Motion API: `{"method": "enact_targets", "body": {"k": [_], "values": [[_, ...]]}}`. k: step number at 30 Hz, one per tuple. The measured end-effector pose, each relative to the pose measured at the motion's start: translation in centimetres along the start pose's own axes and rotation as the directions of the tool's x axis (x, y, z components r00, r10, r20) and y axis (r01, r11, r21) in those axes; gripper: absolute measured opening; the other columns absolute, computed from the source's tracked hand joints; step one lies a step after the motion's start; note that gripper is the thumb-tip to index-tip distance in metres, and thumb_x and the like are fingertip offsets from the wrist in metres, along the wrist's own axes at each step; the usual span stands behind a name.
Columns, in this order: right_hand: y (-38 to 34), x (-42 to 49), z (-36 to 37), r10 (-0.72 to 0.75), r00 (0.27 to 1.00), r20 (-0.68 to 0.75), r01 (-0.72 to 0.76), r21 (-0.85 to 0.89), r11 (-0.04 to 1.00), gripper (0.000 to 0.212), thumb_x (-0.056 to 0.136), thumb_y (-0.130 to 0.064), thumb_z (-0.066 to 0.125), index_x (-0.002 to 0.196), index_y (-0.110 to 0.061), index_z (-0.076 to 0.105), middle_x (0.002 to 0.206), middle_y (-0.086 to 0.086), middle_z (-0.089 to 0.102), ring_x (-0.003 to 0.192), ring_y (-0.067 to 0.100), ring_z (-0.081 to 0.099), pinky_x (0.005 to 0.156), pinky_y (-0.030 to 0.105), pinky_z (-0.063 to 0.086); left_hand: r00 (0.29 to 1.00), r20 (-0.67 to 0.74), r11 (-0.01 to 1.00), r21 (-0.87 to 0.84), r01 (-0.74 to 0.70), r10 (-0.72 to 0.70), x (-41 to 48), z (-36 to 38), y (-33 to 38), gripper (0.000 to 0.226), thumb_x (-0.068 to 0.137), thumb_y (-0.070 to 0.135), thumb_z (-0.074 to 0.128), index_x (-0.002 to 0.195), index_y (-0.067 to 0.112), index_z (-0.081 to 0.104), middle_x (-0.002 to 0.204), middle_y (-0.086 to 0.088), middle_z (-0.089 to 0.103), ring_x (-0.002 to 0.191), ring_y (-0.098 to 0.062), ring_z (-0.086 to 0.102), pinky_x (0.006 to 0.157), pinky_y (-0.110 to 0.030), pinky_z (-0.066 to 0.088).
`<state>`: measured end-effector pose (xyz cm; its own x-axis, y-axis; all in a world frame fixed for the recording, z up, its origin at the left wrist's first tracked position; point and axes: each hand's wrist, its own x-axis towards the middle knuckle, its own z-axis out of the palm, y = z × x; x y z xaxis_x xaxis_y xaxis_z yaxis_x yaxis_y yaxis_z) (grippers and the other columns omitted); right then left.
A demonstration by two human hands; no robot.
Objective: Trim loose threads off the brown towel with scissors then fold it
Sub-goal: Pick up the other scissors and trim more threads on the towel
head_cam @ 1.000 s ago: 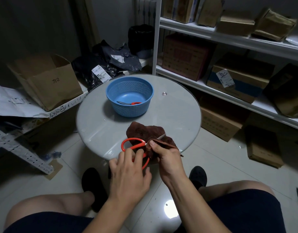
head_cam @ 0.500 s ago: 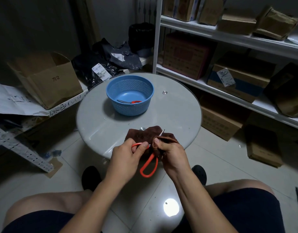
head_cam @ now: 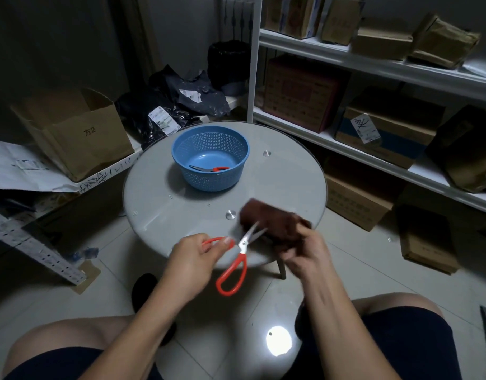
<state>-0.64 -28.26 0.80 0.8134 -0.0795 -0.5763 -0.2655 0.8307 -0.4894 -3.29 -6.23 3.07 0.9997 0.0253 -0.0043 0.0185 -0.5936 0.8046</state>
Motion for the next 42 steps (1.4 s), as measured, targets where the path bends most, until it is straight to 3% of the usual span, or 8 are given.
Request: {"method": "enact_targets", "body": {"k": [4,9,14,24,31,35,38,42], "values": [[-1.2,0.0,0.3,-0.146,0.989,0.030,0.149,-0.177,0.973,0.011,0.088,0.004,0.066,0.092,-0.002,0.075,0.082,0.011,0.077,0.082,0.026,0.071,0.089,0.041,0.057,0.999,-0.012,0.987,-0.155,0.047,-0.049,0.0,-1.0,-1.4,0.048,0.086,0.047,0.070,0.059,0.013,0.049,0.051,-0.004,0.042,0.049,-0.019,0.037,0.052,-0.033,0.032],[1.3,-0.9,0.6,-0.031,0.985,0.168,0.081,-0.298,0.951,0.020,0.086,-0.012,0.071,0.105,-0.009,0.069,0.067,0.001,0.073,0.050,0.007,0.066,0.053,0.026,0.046,0.990,-0.064,0.939,-0.328,0.102,-0.129,-0.1,0.1,-1.3,0.056,0.081,0.063,0.065,0.060,0.014,0.046,0.047,-0.002,0.043,0.047,-0.022,0.042,0.052,-0.038,0.038],[3.9,-1.5,0.9,0.037,0.941,0.337,0.111,-0.410,0.905,0.061,0.071,-0.022,0.086,0.123,0.004,0.067,0.112,0.023,0.075,0.099,0.036,0.071,0.092,0.055,0.054,0.991,-0.020,0.916,-0.383,0.115,-0.133,-0.5,0.9,-2.0,0.079,0.072,0.069,0.067,0.073,-0.007,0.046,0.048,0.000,0.038,0.045,-0.017,0.033,0.050,-0.033,0.032],[-0.1,1.3,0.8,-0.142,0.987,0.078,0.160,-0.311,0.937,0.012,0.090,-0.002,0.066,0.083,-0.007,0.074,0.073,0.005,0.074,0.062,0.018,0.068,0.048,0.021,0.051,0.996,-0.091,0.991,-0.131,0.008,-0.020,-0.9,-1.6,-2.3,0.049,0.090,0.039,0.068,0.059,0.009,0.045,0.051,0.004,0.036,0.050,-0.014,0.032,0.049,-0.031,0.028],[0.5,1.4,1.1,-0.105,0.983,0.154,0.184,-0.736,0.652,0.017,0.078,-0.001,0.082,0.095,-0.003,0.081,0.092,0.013,0.082,0.090,0.029,0.079,0.083,0.036,0.063,0.995,-0.041,0.906,-0.417,0.070,-0.095,-0.4,0.3,-1.5,0.049,0.106,0.033,0.036,0.067,0.005,0.039,0.051,-0.012,0.044,0.043,-0.022,0.040,0.045,-0.028,0.035],[-0.3,1.4,0.3,-0.264,0.964,0.022,0.168,-0.821,0.546,0.035,0.060,-0.018,0.096,0.089,-0.009,0.079,0.081,0.007,0.082,0.071,0.020,0.077,0.066,0.033,0.063,0.987,-0.012,0.818,-0.562,0.124,-0.158,-0.5,0.9,-1.5,0.041,0.107,0.025,0.031,0.069,0.013,0.038,0.055,-0.012,0.049,0.046,-0.022,0.043,0.050,-0.031,0.036],[-0.6,0.1,0.7,-0.536,0.843,-0.047,0.138,-0.944,0.300,0.080,0.054,-0.031,0.094,0.124,-0.016,0.059,0.113,0.006,0.072,0.101,0.025,0.070,0.089,0.044,0.061,0.989,0.001,0.788,-0.605,0.116,-0.145,-0.7,1.3,-0.9,0.038,0.107,0.021,0.030,0.072,0.011,0.042,0.056,-0.010,0.055,0.047,-0.021,0.049,0.054,-0.033,0.037],[0.2,-3.3,2.0,-0.722,0.561,0.404,0.399,-0.897,-0.191,0.035,0.081,-0.024,0.078,0.114,-0.022,0.069,0.113,0.003,0.057,0.109,0.022,0.057,0.095,0.038,0.051,0.991,0.037,0.736,-0.666,0.119,-0.127,-0.5,1.5,-0.6,0.035,0.108,0.023,0.031,0.080,0.008,0.046,0.062,-0.010,0.061,0.052,-0.020,0.054,0.057,-0.034,0.039]]}}
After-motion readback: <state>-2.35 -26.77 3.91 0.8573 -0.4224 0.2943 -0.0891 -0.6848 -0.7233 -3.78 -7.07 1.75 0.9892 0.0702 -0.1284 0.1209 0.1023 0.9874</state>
